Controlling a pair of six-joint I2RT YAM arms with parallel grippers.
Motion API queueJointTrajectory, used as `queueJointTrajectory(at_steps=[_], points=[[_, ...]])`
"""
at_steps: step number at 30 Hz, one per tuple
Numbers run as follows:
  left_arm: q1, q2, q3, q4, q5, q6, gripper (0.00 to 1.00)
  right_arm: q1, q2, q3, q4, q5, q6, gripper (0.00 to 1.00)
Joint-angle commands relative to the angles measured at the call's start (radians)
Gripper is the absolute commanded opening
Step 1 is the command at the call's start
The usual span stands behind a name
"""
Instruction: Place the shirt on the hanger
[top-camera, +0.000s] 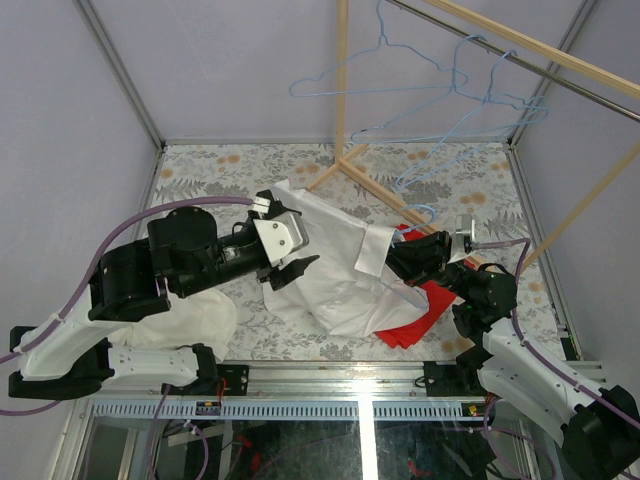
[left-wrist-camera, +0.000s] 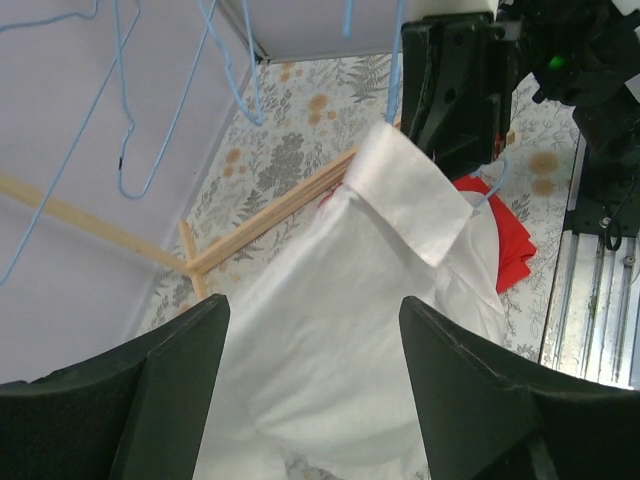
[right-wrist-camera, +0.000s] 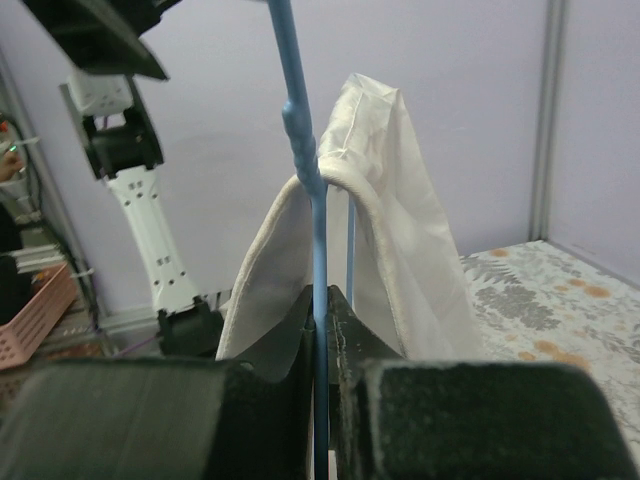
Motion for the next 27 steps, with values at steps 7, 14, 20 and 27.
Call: queueJointTrajectory(at_steps=[7, 14, 20, 27], points=[[-0.006, 0.166, 0.119, -0.175, 0.158, 0.102, 0.61, 0.005, -0.038, -0.006, 0.119, -0.164, 0.033, 0.02], [-0.018, 0.228, 0.141, -0.218, 0.167, 0.097, 0.56, 0.006, -0.063, -0.015, 0.092, -0.204, 0.045, 0.03], [-0.026, 0.255, 0.127, -0.243, 0.145, 0.098, 0.52, 0.005, -0.078, -0.023, 0.09, -0.227, 0.053, 0.03], [-0.043, 0.283, 0.116, -0.251, 0.132, 0.084, 0.47, 0.006, -0.101, -0.017, 0.045, -0.253, 0.052, 0.03]])
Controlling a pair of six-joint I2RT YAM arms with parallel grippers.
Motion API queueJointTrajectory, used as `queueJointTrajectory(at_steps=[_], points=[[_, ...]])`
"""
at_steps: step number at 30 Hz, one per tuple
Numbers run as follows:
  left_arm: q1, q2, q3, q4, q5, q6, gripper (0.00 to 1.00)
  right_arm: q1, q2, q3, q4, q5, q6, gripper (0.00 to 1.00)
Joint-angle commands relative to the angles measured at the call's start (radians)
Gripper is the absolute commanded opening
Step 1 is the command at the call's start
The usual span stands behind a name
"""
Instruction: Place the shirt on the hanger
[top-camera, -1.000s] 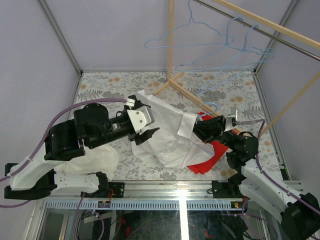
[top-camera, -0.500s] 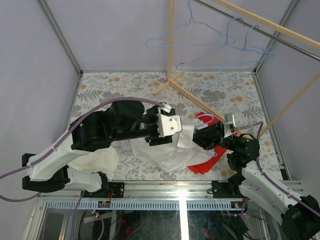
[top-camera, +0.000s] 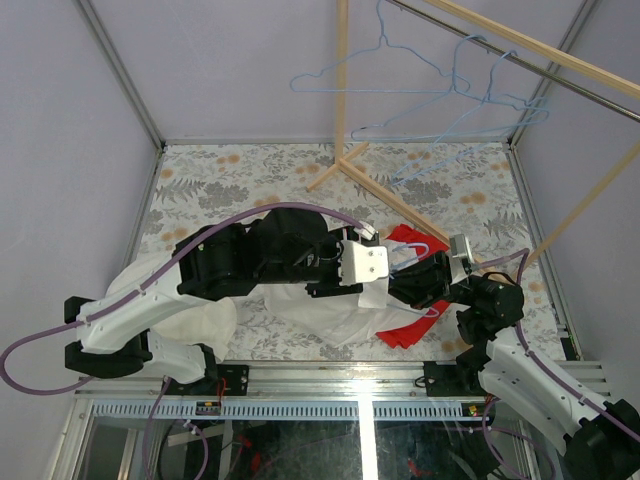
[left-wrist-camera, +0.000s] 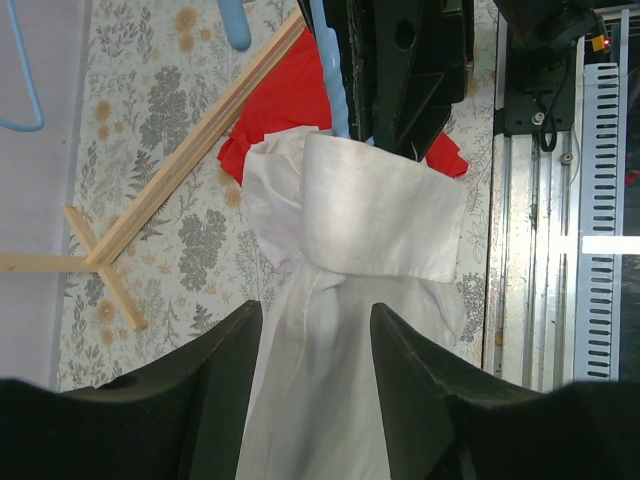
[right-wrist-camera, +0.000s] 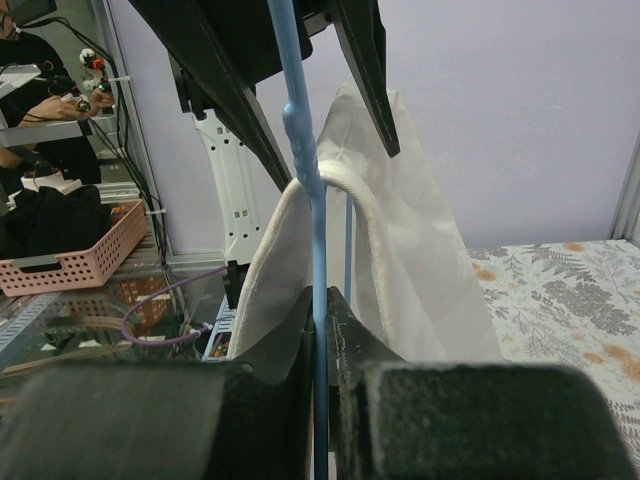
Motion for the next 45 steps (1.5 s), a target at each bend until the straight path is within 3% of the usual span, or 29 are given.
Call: queueJointTrajectory(at_steps=[1, 9, 21, 26, 30, 33, 38, 42, 45], points=[[-0.016, 0.019, 0.013, -0.069, -0.007, 0.039, 0.45, 0.005, -0.023, 0.017, 0.035, -0.025, 0.005, 0.03], [-0.03, 0.046, 0.013, -0.07, -0.015, 0.043, 0.35, 0.006, -0.035, 0.012, 0.022, -0.034, 0.012, 0.03], [-0.03, 0.038, -0.022, -0.067, -0.013, 0.036, 0.28, 0.005, -0.063, 0.011, 0.005, -0.034, 0.019, 0.03], [-0.031, 0.037, -0.035, -0.062, 0.006, 0.035, 0.18, 0.006, -0.066, 0.009, 0.001, -0.031, 0.022, 0.03], [-0.03, 0.035, -0.035, -0.055, 0.003, 0.035, 0.02, 0.006, -0.068, 0.013, -0.024, -0.022, 0.011, 0.05], [-0.031, 0.019, -0.048, -0.038, -0.006, 0.035, 0.0, 0.005, -0.067, 0.02, -0.061, -0.013, -0.001, 0.09], [-0.03, -0.039, -0.104, 0.018, -0.057, 0.028, 0.0, 0.006, -0.104, 0.081, -0.261, 0.019, -0.08, 0.23], [-0.03, -0.125, -0.175, 0.088, -0.066, -0.027, 0.0, 0.005, -0.188, 0.214, -0.711, 0.166, -0.295, 0.3], [-0.03, -0.197, -0.279, 0.163, -0.09, -0.082, 0.0, 0.004, -0.267, 0.267, -0.93, 0.323, -0.377, 0.38]])
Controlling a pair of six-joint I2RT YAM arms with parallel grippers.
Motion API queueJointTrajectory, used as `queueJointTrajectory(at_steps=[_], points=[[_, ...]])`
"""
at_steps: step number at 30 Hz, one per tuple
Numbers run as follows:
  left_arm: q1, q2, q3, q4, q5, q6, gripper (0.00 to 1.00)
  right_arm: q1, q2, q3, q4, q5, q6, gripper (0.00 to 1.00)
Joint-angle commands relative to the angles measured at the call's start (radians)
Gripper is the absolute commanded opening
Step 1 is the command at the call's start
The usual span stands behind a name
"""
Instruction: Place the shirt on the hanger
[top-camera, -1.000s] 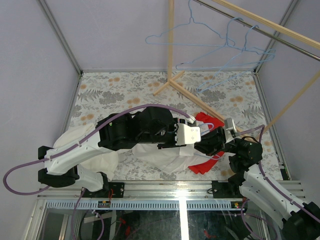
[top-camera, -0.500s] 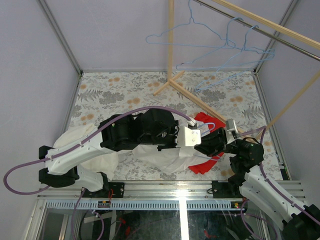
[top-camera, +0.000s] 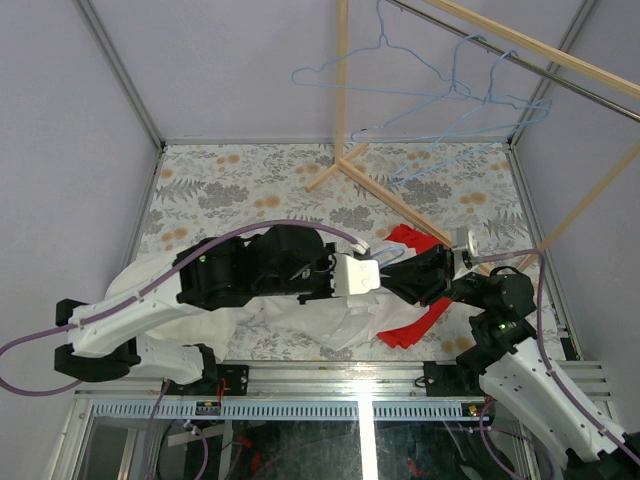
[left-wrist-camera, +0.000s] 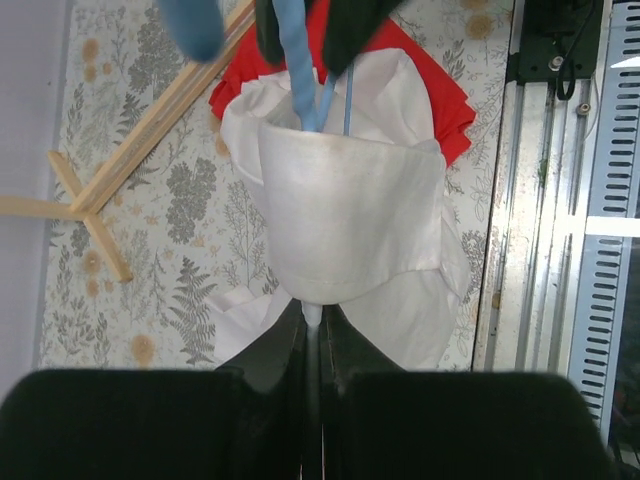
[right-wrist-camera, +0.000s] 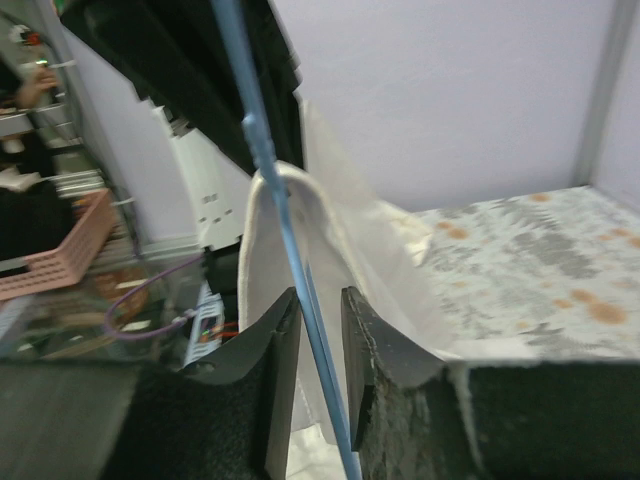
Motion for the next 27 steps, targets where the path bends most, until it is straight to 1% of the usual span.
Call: queueJointTrajectory(at_steps=[1, 2, 6, 7, 10, 13, 15, 16, 18, 21, 24, 27], points=[[-0.003, -0.118, -0.118, 0.14, -0.031, -0.07, 0.0, 0.004, -0.116, 0.122, -0.402, 0.268, -0.204, 0.42], [-0.002, -0.13, -0.138, 0.151, -0.03, -0.087, 0.0, 0.003, -0.142, 0.135, -0.442, 0.307, -0.219, 0.45], [-0.004, -0.142, -0.174, 0.153, -0.029, -0.159, 0.0, 0.004, -0.241, 0.169, -0.577, 0.456, -0.231, 0.5], [-0.004, -0.143, -0.181, 0.155, -0.035, -0.173, 0.0, 0.004, -0.262, 0.174, -0.617, 0.502, -0.228, 0.53], [-0.002, -0.155, -0.2, 0.175, -0.083, -0.224, 0.0, 0.004, -0.324, 0.186, -0.75, 0.638, -0.196, 0.55], [-0.003, -0.183, -0.224, 0.228, -0.181, -0.304, 0.0, 0.004, -0.392, 0.185, -0.859, 0.746, -0.131, 0.55], [-0.003, -0.203, -0.238, 0.275, -0.302, -0.394, 0.0, 0.004, -0.437, 0.173, -0.909, 0.817, -0.082, 0.56], [-0.003, -0.203, -0.231, 0.278, -0.36, -0.435, 0.0, 0.003, -0.462, 0.166, -0.929, 0.853, -0.059, 0.59], [-0.001, -0.176, -0.19, 0.242, -0.407, -0.48, 0.0, 0.003, -0.502, 0.151, -0.964, 0.936, 0.001, 0.64], [-0.001, -0.141, -0.148, 0.205, -0.431, -0.528, 0.0, 0.004, -0.478, 0.154, -1.016, 0.965, 0.032, 0.66], [-0.002, -0.117, -0.138, 0.188, -0.433, -0.57, 0.0, 0.003, -0.436, 0.143, -1.046, 0.94, 0.074, 0.66], [-0.001, -0.121, -0.147, 0.213, -0.404, -0.591, 0.0, 0.004, -0.408, 0.111, -1.043, 0.89, 0.129, 0.66]])
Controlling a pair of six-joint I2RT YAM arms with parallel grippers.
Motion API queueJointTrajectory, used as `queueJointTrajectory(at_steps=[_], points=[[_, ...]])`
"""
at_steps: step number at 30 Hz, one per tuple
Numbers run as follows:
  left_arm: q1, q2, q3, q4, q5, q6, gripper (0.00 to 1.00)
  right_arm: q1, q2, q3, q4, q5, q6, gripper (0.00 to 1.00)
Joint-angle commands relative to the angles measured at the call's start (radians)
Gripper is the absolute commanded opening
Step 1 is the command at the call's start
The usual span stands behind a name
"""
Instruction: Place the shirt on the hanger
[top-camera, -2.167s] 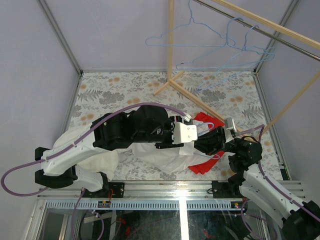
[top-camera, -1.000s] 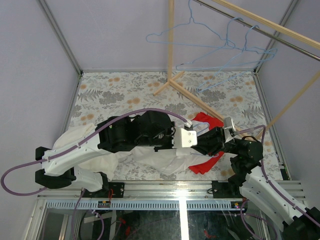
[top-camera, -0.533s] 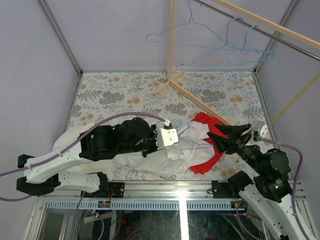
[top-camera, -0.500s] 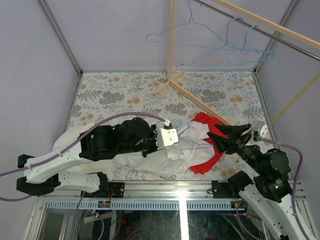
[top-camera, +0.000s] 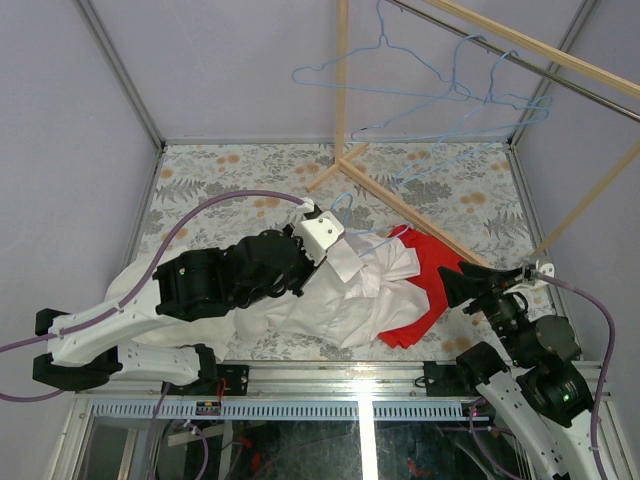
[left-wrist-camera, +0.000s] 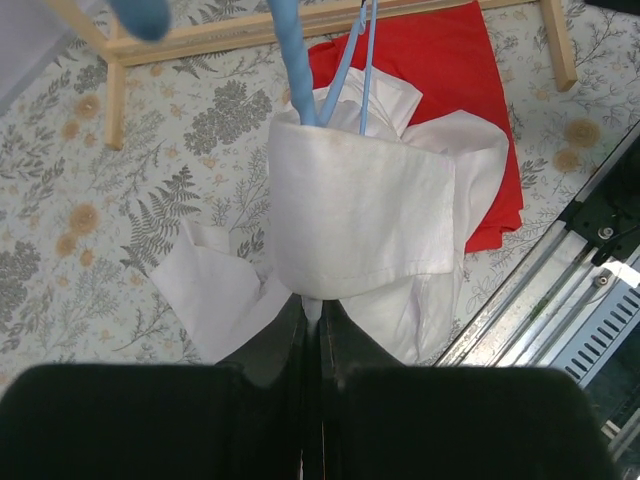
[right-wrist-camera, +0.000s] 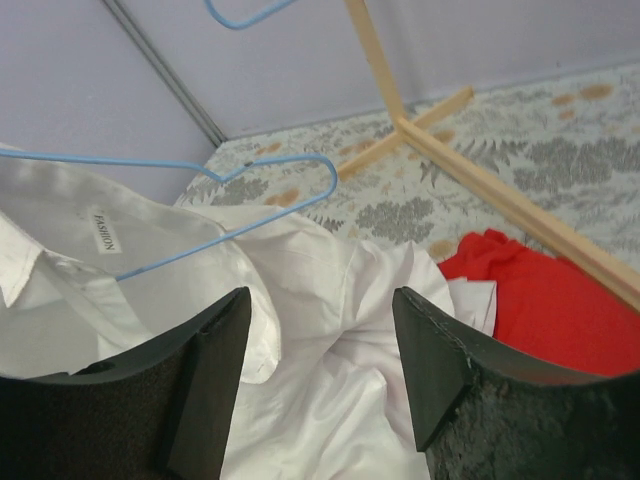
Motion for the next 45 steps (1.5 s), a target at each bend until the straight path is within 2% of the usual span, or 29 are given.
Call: queueJointTrajectory(at_steps=[1, 8, 13, 18, 28, 35, 45], points=[[-0.001, -0.009, 0.015, 0.08, -0.011, -0.087, 0.0, 0.003, 0.049, -0.046, -0.014, -0.036, 0.113, 0.66], [0.0, -0.024, 0.013, 0.122, -0.061, -0.112, 0.0, 0.003, 0.078, -0.165, 0.178, -0.187, 0.268, 0.65], [-0.001, -0.013, 0.029, 0.131, -0.05, -0.108, 0.0, 0.002, 0.198, -0.247, 0.411, -0.342, 0.35, 0.65], [-0.002, -0.02, 0.031, 0.147, -0.031, -0.102, 0.0, 0.003, 0.324, -0.284, 0.62, -0.406, 0.401, 0.64], [0.0, -0.02, 0.052, 0.167, -0.028, -0.099, 0.0, 0.003, 0.461, -0.342, 0.764, -0.437, 0.497, 0.56], [-0.002, -0.012, 0.056, 0.173, -0.02, -0.097, 0.0, 0.003, 0.456, -0.387, 0.785, -0.431, 0.531, 0.55], [-0.002, -0.012, 0.051, 0.18, 0.001, -0.102, 0.0, 0.003, 0.527, -0.443, 0.979, -0.434, 0.597, 0.45]])
